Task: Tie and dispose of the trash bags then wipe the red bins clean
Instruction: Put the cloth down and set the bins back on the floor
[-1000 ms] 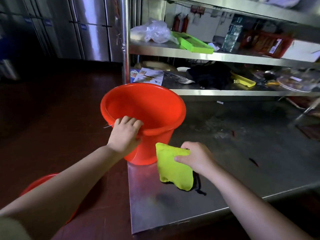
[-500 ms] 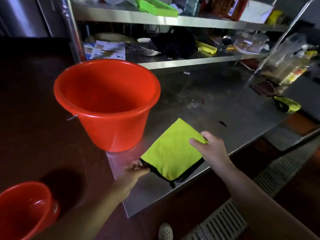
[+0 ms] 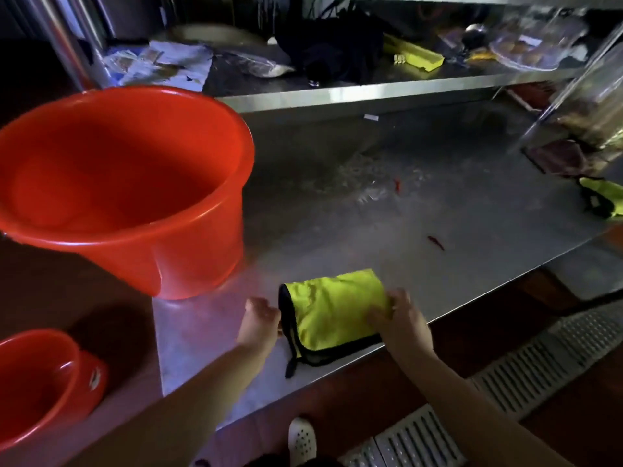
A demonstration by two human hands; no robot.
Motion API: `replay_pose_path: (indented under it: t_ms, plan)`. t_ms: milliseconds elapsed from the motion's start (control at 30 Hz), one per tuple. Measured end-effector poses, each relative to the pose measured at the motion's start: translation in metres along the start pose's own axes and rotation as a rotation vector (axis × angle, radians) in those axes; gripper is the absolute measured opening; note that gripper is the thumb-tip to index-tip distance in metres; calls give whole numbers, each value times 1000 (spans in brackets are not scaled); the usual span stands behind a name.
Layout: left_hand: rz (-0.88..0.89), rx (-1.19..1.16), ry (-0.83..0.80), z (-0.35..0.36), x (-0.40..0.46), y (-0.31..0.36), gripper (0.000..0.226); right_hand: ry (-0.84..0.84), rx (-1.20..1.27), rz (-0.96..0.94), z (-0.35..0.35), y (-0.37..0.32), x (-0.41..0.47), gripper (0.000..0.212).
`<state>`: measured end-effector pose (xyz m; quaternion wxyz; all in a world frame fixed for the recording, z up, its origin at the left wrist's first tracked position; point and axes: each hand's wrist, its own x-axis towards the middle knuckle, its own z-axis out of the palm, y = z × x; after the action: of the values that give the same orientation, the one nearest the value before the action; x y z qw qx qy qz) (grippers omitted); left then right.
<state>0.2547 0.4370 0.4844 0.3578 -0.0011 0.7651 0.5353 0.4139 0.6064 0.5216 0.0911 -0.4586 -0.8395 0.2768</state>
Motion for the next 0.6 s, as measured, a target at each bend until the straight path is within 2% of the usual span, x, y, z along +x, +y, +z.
replay_pose_path:
  t_ms: [67, 133, 200, 267, 300, 367, 433, 600]
  plan:
    - [171, 416, 62, 12, 2, -25, 34, -76, -214, -128, 20, 27, 5, 47]
    - [457, 747, -28, 20, 3, -46, 49, -210, -305, -268, 34, 39, 11, 45]
    - [634, 1019, -150, 25, 1, -52, 47, -347, -356, -399, 40, 39, 16, 41]
    - [743, 1181, -158, 24, -1, -48, 47, -371, -395, -520, 46, 36, 25, 41]
    - [769, 1224, -149, 24, -2, -44, 49, -384, -415, -549, 46, 33, 30, 40]
    - [788, 1251, -123, 17, -6, -30, 41, -442, -422, -482, 42, 17, 45, 27]
    - [745, 1114, -95, 9, -11, -8, 30, -464, -424, -453, 39, 1, 61, 21]
    - [982, 912, 301, -44, -40, 66, 17, -259, -129, -697, 17, -101, 88, 12]
